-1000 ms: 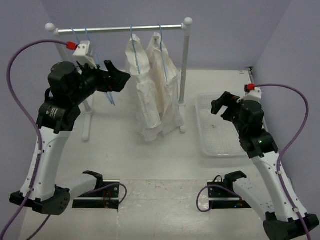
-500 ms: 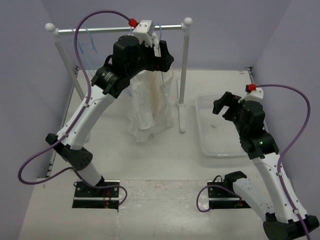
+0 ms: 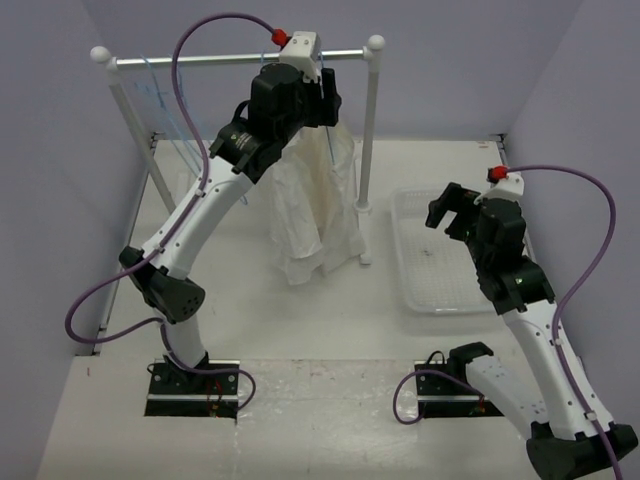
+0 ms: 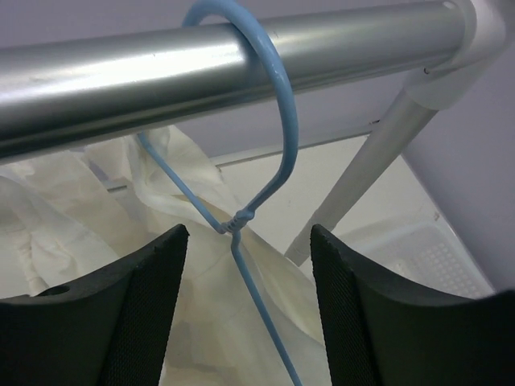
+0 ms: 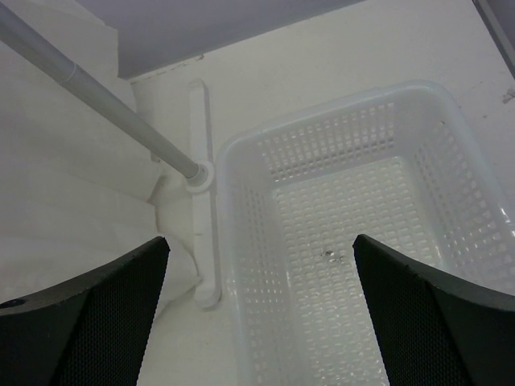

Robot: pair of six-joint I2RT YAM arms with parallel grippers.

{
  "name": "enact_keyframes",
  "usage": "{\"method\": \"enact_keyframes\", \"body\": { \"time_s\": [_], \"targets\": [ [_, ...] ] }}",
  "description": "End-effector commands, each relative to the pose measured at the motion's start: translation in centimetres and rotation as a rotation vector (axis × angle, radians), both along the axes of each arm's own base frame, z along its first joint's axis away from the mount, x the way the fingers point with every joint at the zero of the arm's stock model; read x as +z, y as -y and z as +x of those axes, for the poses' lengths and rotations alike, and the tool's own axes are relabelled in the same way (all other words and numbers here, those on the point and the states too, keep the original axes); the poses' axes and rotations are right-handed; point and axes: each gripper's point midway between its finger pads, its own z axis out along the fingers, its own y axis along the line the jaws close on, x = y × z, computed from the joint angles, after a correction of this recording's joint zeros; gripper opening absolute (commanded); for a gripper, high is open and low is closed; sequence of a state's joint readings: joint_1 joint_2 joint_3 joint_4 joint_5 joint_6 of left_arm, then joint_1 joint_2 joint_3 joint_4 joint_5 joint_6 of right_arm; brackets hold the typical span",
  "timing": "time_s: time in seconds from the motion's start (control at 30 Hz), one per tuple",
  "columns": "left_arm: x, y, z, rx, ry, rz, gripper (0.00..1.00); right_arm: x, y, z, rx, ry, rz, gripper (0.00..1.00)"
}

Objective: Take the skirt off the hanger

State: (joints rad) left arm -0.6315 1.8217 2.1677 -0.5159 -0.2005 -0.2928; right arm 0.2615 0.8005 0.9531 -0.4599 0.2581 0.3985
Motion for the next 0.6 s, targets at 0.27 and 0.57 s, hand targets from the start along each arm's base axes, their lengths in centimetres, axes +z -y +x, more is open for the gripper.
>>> {"method": "enact_keyframes", "body": {
  "time_s": [0.27, 0.57],
  "targets": [
    [3.0, 0.0, 3.0, 0.082, 0.156, -0.012, 0.43, 1.1, 1.0, 0.4, -0.043, 0.027, -0.049, 0.99],
    [4.9, -0.6, 3.2, 0.121, 0.226, -0.002, 0.03, 0.7, 0.8, 0.6, -0.023, 0.016, -0.057, 0.99]
  ]
}}
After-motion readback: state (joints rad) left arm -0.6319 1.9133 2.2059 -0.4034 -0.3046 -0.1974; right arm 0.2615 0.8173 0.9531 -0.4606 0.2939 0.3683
